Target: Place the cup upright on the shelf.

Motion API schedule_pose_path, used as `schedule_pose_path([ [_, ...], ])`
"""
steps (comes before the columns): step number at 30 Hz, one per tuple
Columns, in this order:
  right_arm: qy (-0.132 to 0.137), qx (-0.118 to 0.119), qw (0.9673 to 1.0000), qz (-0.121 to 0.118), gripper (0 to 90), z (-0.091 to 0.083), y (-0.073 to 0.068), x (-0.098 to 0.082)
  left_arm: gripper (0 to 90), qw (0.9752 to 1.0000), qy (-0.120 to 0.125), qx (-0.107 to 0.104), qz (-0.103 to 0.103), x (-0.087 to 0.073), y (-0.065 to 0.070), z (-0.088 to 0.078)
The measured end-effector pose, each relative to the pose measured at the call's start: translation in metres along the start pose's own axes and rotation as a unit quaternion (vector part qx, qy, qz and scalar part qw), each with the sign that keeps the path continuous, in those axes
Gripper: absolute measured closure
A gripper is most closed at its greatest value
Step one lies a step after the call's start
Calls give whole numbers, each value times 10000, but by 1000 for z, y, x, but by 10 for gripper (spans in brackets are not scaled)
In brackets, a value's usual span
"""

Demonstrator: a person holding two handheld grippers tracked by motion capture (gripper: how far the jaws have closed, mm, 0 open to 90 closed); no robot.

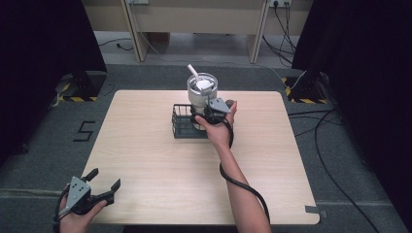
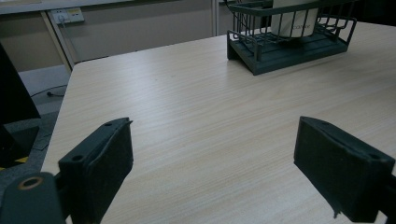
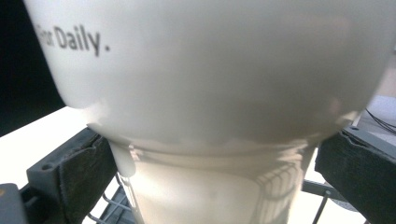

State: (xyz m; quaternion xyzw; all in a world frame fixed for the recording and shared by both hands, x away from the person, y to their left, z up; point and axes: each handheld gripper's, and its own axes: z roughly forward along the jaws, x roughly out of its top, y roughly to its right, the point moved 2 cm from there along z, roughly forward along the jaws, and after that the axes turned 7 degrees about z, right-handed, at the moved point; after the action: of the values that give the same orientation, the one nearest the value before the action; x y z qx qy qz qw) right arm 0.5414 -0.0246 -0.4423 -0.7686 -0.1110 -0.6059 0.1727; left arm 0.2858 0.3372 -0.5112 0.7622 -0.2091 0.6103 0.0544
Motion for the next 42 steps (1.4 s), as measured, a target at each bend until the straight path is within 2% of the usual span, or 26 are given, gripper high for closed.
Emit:
schedule_pose_path([
  [7,-18,50,10000,18,16,-6,-1,0,111,10000,5,8,1,0,0,0],
  [13,-48,75,9999,-61,23,-13,-3,-1,110,10000,5,12,1,0,1,0],
  [18,-85,75,9999,-10,30,-22,0,-3,110,10000,-1,5,10,1,1,0],
  [24,-106,76,9999,-55,42,-31,1,-4,110,10000,-5,9,10,0,1,0],
  [42,-110,18,9999,64,63,-61,19,-5,110,10000,0,32,17,1,1,0],
])
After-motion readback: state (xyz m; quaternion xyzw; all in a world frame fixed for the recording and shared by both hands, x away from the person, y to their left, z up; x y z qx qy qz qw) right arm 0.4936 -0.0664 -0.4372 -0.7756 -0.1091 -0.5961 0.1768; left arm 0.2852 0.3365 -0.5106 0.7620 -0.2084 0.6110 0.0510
